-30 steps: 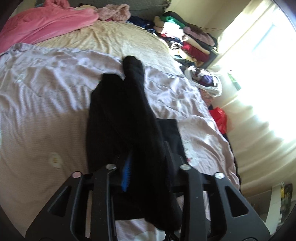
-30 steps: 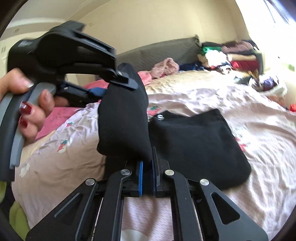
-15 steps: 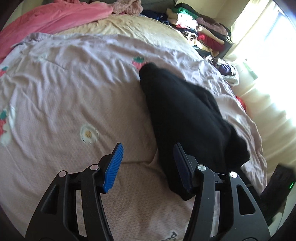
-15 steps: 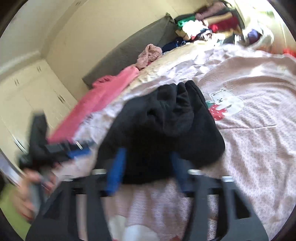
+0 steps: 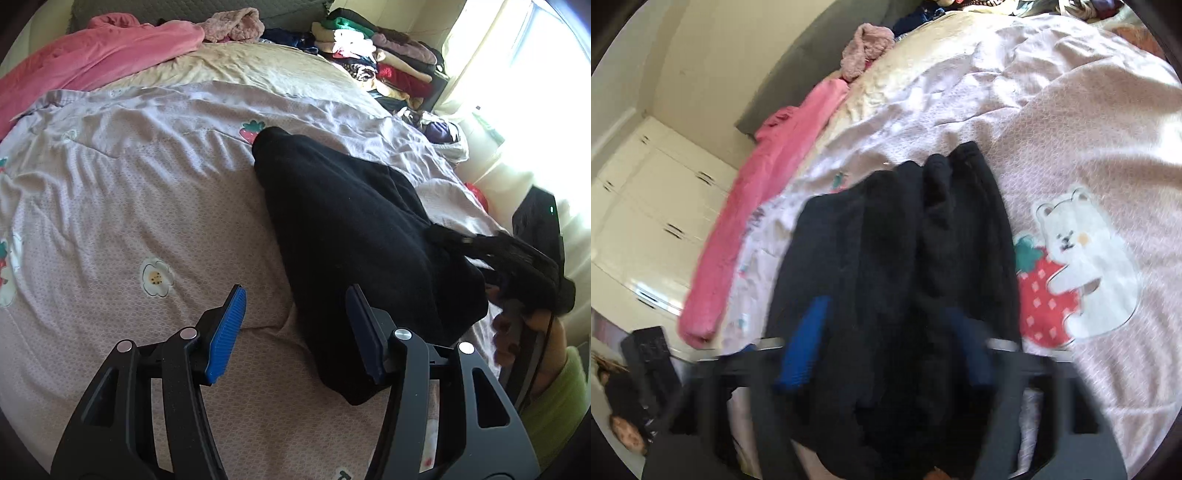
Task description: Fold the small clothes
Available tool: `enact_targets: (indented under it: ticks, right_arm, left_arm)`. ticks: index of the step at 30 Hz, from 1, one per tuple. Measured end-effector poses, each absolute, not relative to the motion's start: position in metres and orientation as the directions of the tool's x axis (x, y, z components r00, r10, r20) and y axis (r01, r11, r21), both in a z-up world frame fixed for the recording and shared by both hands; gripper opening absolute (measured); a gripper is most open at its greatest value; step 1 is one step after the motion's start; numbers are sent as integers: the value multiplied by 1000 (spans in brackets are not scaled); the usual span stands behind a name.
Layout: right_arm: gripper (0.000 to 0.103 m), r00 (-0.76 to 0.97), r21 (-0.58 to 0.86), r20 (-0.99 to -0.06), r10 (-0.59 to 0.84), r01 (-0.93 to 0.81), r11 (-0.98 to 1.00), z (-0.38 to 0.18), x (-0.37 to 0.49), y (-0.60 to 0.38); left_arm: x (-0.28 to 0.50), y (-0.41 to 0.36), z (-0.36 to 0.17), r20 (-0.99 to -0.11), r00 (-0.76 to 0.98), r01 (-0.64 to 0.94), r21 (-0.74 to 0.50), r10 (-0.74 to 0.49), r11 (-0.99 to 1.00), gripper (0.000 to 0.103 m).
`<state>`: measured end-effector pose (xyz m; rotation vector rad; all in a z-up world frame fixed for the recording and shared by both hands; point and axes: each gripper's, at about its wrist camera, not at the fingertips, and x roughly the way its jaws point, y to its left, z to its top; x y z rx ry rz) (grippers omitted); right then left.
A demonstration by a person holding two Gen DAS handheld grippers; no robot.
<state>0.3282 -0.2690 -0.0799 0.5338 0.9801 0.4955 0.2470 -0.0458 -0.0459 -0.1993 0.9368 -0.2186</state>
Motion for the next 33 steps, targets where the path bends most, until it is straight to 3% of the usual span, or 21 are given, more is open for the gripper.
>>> enact_targets:
  ticks: [1,2,6,8,12,14,15,19,23,25,29,33]
  right_arm:
    - [23,465,605,-641,610,-183,775,-74,327,-266]
    - [21,485,539,-655,579,-236,808,-60,321,-260]
    - [20,553,389,-656,514,-335,858,-21,306,-258]
    - [21,571,254,-712,407,-332,909,-19,304,-253]
    - [30,522,149,-809,269,-260,954,-55,313,-251]
    - [55,564,94,-798,211,-229,969,-58,310,-252]
    - [56,583,88,-788,199,-213,973,-55,306,-255]
    - [56,669,51,-724,171,-195,979,-28,277,-259]
    - [56,676,116,-676,294,-297,948,-10,254,-249]
    - [56,651,102,-699,295,-317,943,-14,256,-239]
    - [57,560,-80,-824,88,-269,960,-62,273,-225]
    - [60,578,-22,-808,115,-225,974,-66,270,-229]
  left_arm:
    - [247,-48,-46,-774,572,102,-260,-271,960,48]
    - [247,-52,-44,-773,572,112,-260,-276,959,48]
    - [243,-61,-36,-753,567,154,-303,-335,940,48]
    - [244,-70,-37,-760,552,171,-298,-342,939,50]
    - [246,-88,-53,-803,501,185,-264,-323,946,51]
    - [244,-90,-58,-804,500,190,-261,-322,946,51]
    - [243,-89,-59,-802,503,189,-263,-323,946,51]
    - [239,-80,-56,-799,499,179,-285,-336,942,51]
    - [233,-76,-49,-788,522,179,-272,-326,946,51]
    - [229,-73,-46,-782,531,178,-272,-325,946,51]
    - [218,-62,-40,-775,556,175,-243,-300,954,54]
    - [207,-52,-34,-767,577,176,-220,-282,960,59]
